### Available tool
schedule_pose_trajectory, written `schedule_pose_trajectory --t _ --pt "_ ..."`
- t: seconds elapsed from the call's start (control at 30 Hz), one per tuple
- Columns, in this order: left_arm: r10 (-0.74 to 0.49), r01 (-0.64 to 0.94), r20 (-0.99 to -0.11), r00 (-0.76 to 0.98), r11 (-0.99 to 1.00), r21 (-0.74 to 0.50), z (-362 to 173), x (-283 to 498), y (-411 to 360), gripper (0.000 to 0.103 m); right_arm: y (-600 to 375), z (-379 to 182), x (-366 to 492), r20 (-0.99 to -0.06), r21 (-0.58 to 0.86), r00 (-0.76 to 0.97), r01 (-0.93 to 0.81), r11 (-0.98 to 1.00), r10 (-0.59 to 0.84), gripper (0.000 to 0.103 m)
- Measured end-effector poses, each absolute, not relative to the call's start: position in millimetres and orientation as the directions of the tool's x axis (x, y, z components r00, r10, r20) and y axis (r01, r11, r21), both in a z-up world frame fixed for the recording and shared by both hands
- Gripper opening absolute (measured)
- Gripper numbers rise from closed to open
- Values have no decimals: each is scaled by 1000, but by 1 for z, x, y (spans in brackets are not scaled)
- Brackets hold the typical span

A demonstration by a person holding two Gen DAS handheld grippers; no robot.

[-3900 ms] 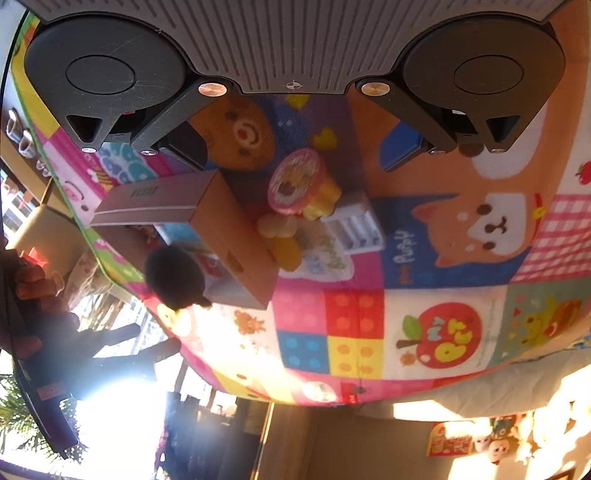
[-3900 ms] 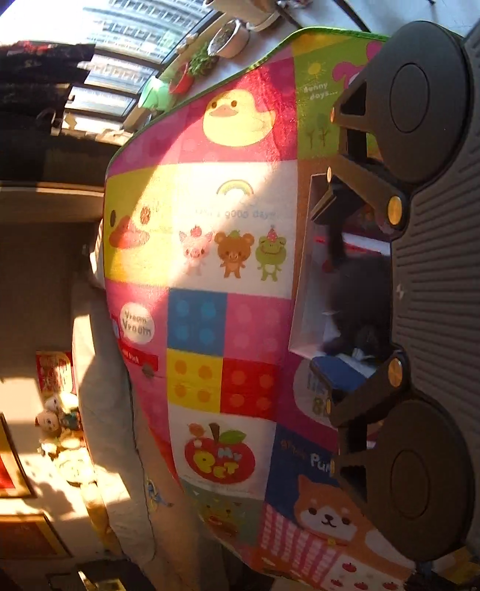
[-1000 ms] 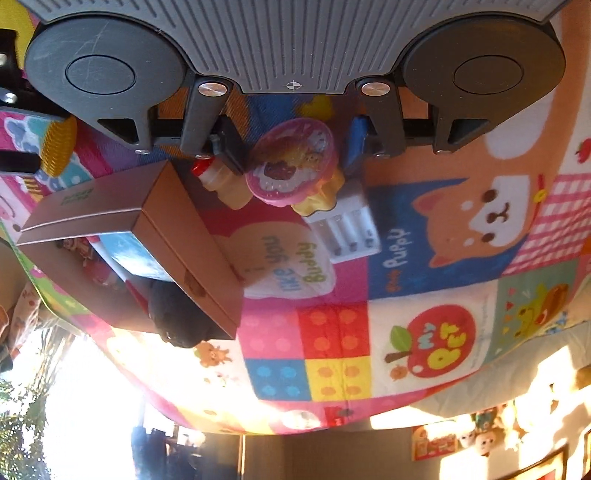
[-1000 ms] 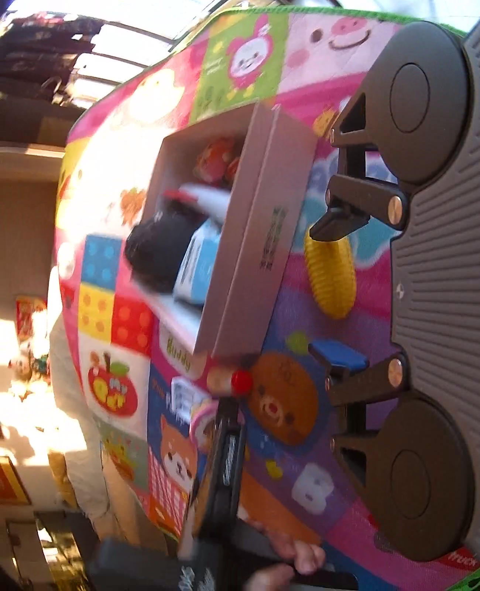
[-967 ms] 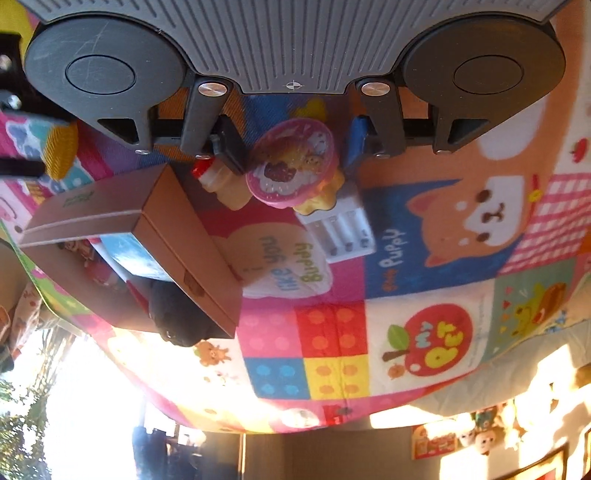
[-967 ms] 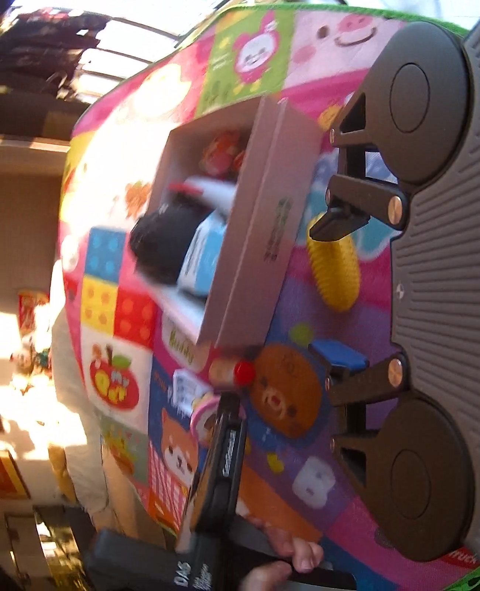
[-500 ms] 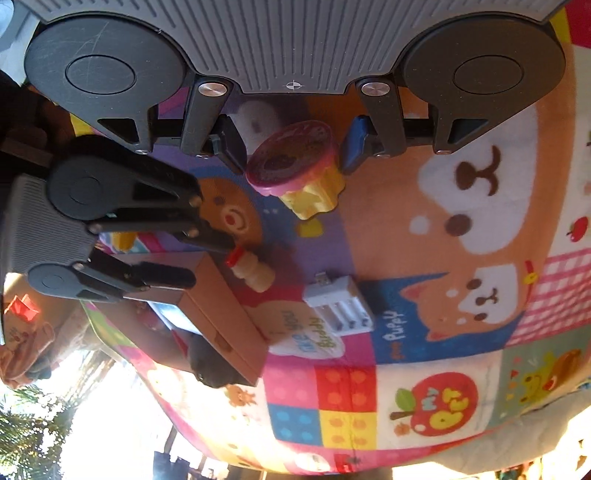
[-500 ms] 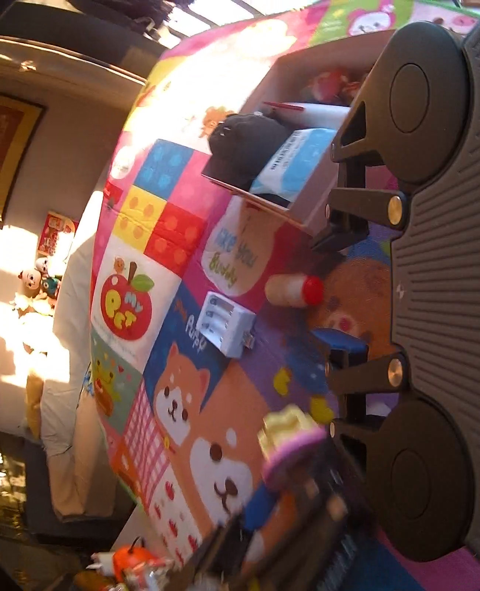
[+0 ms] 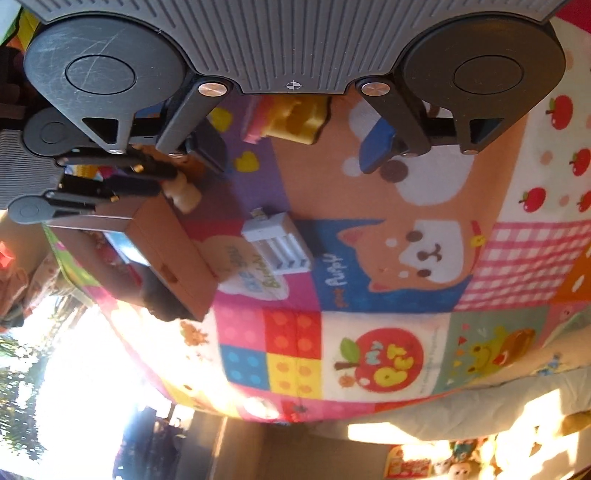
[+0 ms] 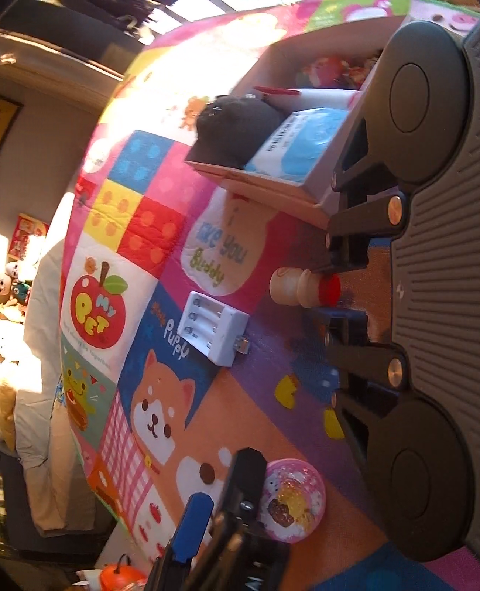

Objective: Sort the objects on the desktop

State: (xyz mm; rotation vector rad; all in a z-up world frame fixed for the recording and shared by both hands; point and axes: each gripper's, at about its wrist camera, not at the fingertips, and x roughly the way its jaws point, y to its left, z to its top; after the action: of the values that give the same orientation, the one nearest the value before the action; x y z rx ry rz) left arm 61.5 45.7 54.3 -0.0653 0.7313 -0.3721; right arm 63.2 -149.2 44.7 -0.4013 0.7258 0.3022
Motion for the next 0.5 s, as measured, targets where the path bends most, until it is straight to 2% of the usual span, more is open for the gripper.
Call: schedule_pose_trajectory --t 0.13,0.2,0.23,0.27,0.3,0.33,0.37,0.43,0.5 --pt "-386 384 -608 694 912 -140 66 41 33 94 -175 54 38 -710 -191 682 -423 886 173 19" --pt "-419 438 -600 681 891 -124 68 32 21 94 -193 59 22 -697 -173 692 -416 893 188 24" --pt "-439 465 -600 669 877 -123 68 30 13 94 -203 62 15 -688 -170 702 -402 900 184 34" --pt "-456 487 -602 655 865 -126 68 28 6 94 -214 64 9 -677 -173 716 -378 910 169 48" --pt "-471 505 -606 642 854 -128 66 26 -2 94 -224 66 5 -666 -176 731 -349 920 150 58" --pt "-483 523 -610 629 843 -128 64 25 -9 94 -234 67 1 -656 -178 743 -319 931 130 76" --pt "-487 536 -617 618 835 -123 61 25 -16 94 -244 67 -2 -647 -177 754 -292 940 112 90" --pt "-480 543 -635 605 832 -111 56 24 -28 94 -262 67 -5 -632 -170 772 -232 958 75 99" --pt "-476 549 -638 605 830 -98 54 18 -29 94 -277 62 -5 -644 -140 763 -191 972 57 102"
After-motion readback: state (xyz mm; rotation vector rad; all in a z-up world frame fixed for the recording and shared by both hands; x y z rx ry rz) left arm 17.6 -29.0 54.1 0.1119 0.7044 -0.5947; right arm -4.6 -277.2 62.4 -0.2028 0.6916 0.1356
